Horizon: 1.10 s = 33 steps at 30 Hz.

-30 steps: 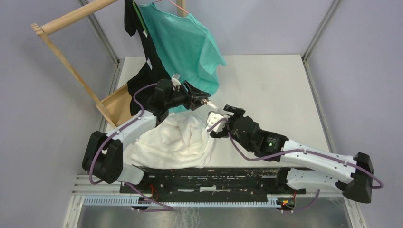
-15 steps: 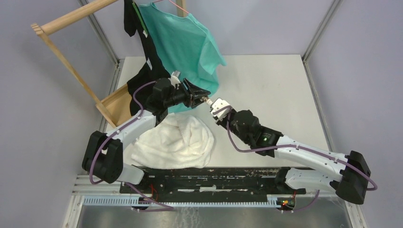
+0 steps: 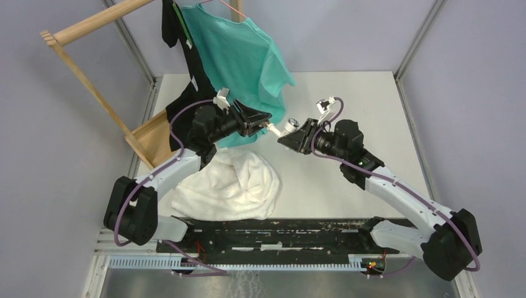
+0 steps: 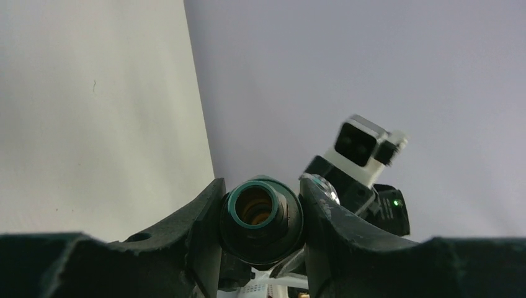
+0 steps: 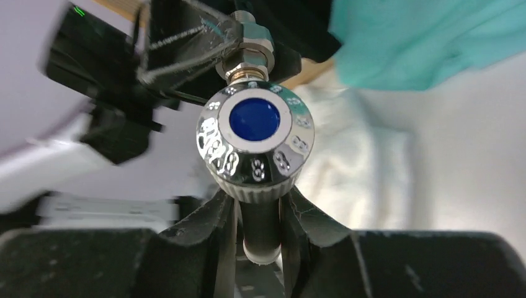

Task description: Install the water faucets

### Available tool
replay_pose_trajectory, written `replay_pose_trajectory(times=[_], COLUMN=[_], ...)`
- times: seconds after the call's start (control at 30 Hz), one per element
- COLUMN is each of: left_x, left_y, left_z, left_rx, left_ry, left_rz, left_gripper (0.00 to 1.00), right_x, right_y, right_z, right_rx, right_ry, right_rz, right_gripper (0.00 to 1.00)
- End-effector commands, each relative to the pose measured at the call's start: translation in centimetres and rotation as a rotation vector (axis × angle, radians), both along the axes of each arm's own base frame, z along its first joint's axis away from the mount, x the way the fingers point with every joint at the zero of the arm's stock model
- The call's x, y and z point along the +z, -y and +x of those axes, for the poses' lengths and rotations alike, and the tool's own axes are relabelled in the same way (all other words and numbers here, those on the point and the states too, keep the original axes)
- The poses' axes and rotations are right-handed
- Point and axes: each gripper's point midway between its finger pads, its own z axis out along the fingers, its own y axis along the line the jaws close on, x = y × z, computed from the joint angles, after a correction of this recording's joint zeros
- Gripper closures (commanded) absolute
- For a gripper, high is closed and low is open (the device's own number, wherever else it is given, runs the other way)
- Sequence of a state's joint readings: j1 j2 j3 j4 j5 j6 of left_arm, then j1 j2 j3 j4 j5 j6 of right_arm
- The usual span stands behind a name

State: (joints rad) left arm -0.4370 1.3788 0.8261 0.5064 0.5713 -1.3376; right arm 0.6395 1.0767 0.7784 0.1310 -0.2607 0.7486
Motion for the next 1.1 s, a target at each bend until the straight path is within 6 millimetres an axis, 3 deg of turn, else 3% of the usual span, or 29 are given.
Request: replay_pose_trajectory(times=[0.0,0.03,0.07,0.13,0.17,0.23,0.3,0.4,0.47,0.63,0.77,1.0,1.07], left_x=[5.3,5.3,5.3,5.4,5.5,5.4,5.2,4.8,4.7,4.7,4.7,4.5,4.2], left_y=[0.0,-0.1,-0.1,-0.1,-0.1,-0.2,-0.2,-0.3,-0.3,-0.1,0.0,0.2,0.3], left_z=[-2.5,-2.5,-2.5,-2.5,-2.6,-2.5,-2.5,-2.4,-2.3,-2.1,-1.8,-1.6,-1.5], left_rx=[-0.062,-0.059,-0.058,-0.059,-0.061,-0.055,-0.048,-0.044,-0.042,-0.044,-0.044,-0.057,-0.06], left_ry=[0.249,0.252,0.251,0.246,0.242,0.232,0.22,0.207,0.198,0.189,0.186,0.175,0.168], left_rz=[-0.045,-0.039,-0.038,-0.042,-0.043,-0.04,-0.03,-0.01,-0.005,-0.001,0.01,0.022,0.027], left_gripper=[0.97,0.97,0.97,0.97,0.97,0.97,0.97,0.97,0.97,0.97,0.97,0.97,0.97], right_x=[4.0,3.9,3.7,2.7,1.7,-0.1,-0.7,0.1,1.7,5.7,6.2,5.5,4.5], right_y=[0.7,1.0,1.4,2.0,2.3,3.1,4.2,7.4,9.4,10.6,9.5,4.5,3.0], right_z=[1.8,2.1,2.5,2.9,2.9,2.4,1.5,0.2,-0.7,-4.2,-4.4,-5.2,-5.5], right_rx=[0.053,0.065,0.073,0.076,0.062,0.018,-0.025,-0.137,-0.163,-0.074,-0.045,0.042,0.084], right_ry=[-0.332,-0.389,-0.436,-0.495,-0.52,-0.527,-0.475,-0.315,-0.16,0.273,0.42,0.689,0.754], right_rz=[0.456,0.517,0.56,0.572,0.551,0.459,0.323,0.072,-0.062,-0.394,-0.59,-0.887,-0.962], right_gripper=[0.88,0.83,0.71,0.36,0.27,0.17,0.1,0.03,0.0,0.0,0.0,0.0,0.0])
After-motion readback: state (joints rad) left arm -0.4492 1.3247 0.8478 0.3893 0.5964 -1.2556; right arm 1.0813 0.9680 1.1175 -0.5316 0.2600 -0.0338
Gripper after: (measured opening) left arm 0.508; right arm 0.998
